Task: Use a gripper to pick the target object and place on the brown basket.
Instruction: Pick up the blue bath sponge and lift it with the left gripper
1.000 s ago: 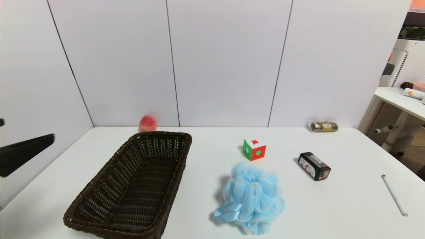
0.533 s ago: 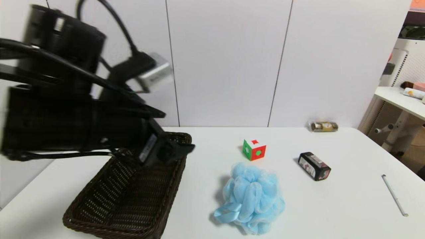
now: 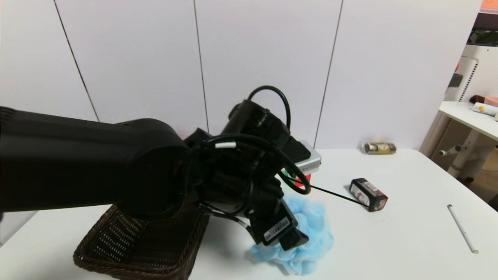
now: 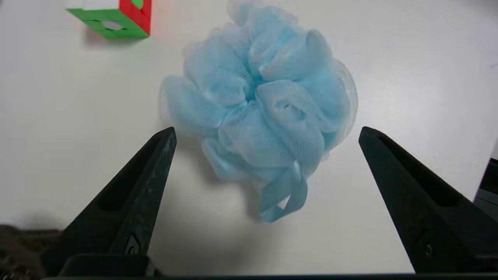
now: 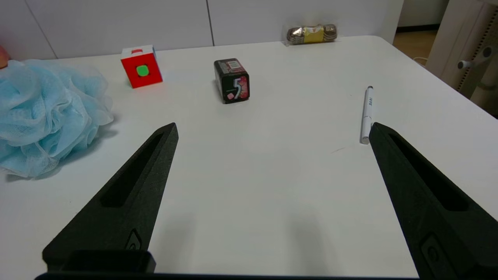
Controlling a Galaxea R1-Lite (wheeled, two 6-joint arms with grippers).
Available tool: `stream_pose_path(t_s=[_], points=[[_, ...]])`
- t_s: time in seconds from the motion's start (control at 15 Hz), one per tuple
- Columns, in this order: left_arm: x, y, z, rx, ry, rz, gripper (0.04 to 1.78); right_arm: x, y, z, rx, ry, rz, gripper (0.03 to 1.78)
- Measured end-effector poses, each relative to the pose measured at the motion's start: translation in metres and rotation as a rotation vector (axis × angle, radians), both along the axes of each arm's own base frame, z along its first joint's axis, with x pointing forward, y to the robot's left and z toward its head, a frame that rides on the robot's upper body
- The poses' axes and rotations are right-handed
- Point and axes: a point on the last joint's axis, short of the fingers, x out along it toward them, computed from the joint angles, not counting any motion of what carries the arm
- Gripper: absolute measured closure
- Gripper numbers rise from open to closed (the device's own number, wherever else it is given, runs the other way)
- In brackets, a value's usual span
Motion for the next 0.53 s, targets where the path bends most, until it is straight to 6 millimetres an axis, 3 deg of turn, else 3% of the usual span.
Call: stream_pose_path(t_s=[0.2, 0.53], points=[[0.013, -0.020, -0.021, 0.030, 0.028, -0.002, 0.13, 0.000, 0.000, 0.000, 0.000, 0.000, 0.000, 0.12], [0.027, -0.034, -0.048, 0.069, 0.067, 0.007, 0.13, 0.000, 0.000, 0.000, 0.000, 0.000, 0.000, 0.12]])
